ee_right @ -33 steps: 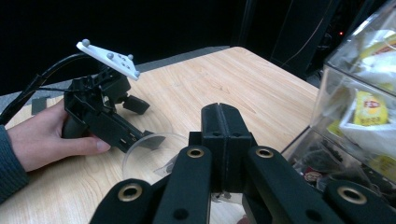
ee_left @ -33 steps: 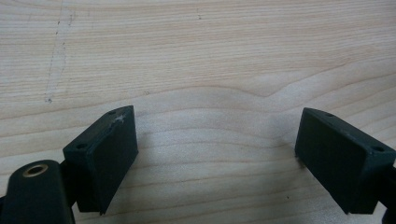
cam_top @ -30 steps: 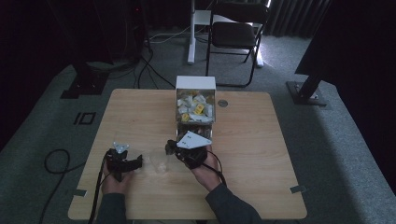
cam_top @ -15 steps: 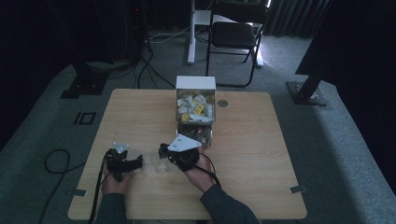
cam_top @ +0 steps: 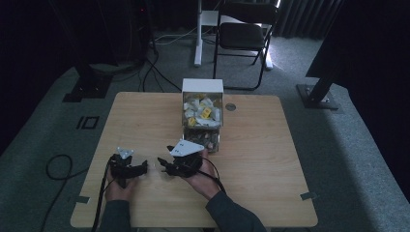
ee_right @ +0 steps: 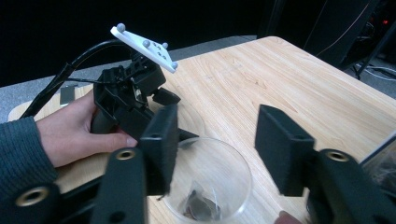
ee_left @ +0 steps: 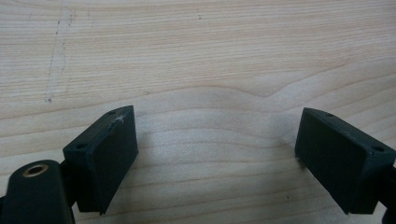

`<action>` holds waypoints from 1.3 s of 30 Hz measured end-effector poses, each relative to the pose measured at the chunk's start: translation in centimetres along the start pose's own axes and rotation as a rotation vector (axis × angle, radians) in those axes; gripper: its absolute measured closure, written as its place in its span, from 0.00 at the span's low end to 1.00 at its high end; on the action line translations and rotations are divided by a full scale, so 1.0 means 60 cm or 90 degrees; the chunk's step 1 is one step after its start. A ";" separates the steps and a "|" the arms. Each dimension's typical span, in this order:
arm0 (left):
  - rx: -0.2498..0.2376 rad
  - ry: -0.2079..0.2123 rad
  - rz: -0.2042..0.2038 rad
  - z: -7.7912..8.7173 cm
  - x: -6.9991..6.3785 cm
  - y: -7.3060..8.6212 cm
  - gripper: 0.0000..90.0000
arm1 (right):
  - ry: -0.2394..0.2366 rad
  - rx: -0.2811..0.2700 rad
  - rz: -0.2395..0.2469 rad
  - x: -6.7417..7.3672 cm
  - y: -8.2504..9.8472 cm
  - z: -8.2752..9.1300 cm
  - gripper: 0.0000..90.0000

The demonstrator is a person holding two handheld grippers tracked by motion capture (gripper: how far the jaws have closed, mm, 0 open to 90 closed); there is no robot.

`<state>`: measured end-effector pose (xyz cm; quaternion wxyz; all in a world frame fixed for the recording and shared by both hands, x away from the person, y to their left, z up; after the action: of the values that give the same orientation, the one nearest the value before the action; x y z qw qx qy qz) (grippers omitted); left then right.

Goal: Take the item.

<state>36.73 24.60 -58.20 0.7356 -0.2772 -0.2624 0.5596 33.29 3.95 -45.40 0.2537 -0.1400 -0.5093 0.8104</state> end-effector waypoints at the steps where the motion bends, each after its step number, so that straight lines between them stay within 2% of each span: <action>1: 0.000 0.000 0.000 0.000 0.000 0.000 0.15 | -0.004 0.001 -0.002 0.000 0.000 0.002 0.50; 11: 0.000 0.000 0.000 0.000 0.000 0.000 0.15 | -0.002 0.015 0.000 -0.007 0.015 0.024 0.45; 18: 0.000 0.000 0.000 0.000 0.000 0.000 0.15 | 0.023 0.033 0.004 -0.029 0.036 0.058 0.44; 24: 0.000 0.000 0.000 0.000 0.000 0.000 0.15 | 0.040 0.040 -0.001 -0.051 0.057 0.088 0.44; 39: 0.001 0.000 0.000 0.000 0.000 0.000 0.15 | 0.068 0.038 -0.034 -0.078 0.105 0.142 0.45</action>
<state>36.73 24.61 -58.20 0.7359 -0.2767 -0.2622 0.5596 31.35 -7.26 -47.45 0.3065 -0.1617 -0.4740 0.8095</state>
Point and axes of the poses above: each handheld gripper's, and its own axes: z roughly backward along the jaws, y roughly out of its underside, x roughly to its left, the point moved 5 cm from there along -z, roughly forward along the jaws, and after that the axes turned 5 degrees about -z, right-handed, at the moved point
